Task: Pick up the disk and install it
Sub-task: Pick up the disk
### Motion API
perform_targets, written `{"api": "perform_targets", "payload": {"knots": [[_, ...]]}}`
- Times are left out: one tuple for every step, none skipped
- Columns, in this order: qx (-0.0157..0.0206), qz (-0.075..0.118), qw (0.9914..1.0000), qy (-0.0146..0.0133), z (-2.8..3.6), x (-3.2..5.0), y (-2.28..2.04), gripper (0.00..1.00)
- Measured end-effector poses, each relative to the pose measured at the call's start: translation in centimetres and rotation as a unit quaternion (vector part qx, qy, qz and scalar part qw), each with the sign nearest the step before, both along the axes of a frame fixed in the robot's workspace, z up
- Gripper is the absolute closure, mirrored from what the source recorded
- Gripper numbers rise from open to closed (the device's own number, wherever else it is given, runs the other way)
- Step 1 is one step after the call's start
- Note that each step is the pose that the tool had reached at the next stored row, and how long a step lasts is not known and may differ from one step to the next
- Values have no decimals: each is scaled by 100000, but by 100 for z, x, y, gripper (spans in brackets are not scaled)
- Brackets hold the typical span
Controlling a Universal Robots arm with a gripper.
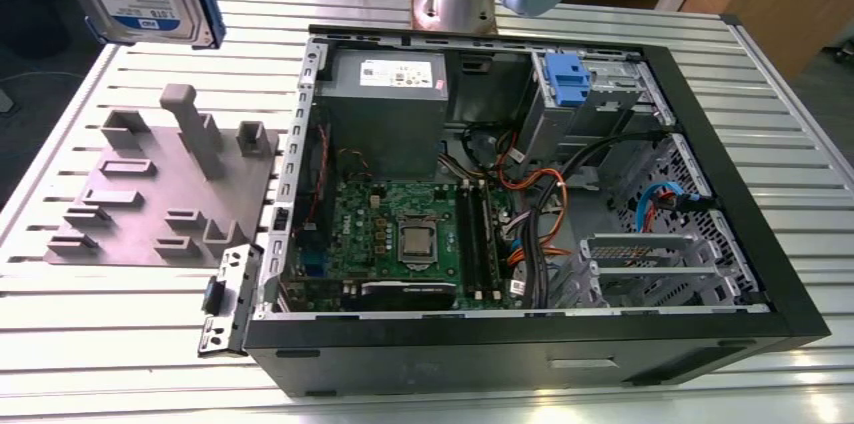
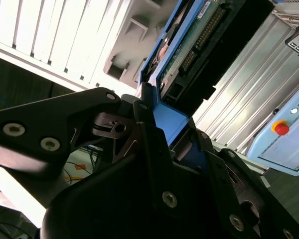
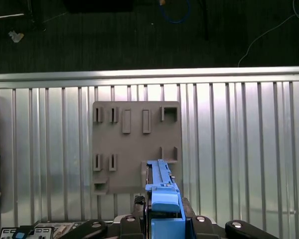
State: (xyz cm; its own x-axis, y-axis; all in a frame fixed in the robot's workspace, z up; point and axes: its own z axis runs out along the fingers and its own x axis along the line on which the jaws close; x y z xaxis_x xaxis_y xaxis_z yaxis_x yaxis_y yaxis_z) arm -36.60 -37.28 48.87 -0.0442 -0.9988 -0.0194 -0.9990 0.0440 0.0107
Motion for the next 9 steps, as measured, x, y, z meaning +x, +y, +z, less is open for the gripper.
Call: {"api": "perform_targets", "payload": {"knots": [[1, 1, 100000, -3, 0, 4, -1, 63], [2, 2, 100000, -2, 0, 9, -1, 63], [2, 1, 100000, -1, 0, 14, -1, 63], [3, 0, 100000, -5, 0, 19, -1, 63], [3, 0, 100000, -4, 0, 24, -1, 63], [0, 4, 100000, 0, 0, 30, -2, 63], [2, 1, 100000, -4, 0, 35, -2, 63], [-1, 2, 100000, 1, 0, 41, -2, 63], [1, 1, 100000, -2, 0, 46, -2, 63]]}}
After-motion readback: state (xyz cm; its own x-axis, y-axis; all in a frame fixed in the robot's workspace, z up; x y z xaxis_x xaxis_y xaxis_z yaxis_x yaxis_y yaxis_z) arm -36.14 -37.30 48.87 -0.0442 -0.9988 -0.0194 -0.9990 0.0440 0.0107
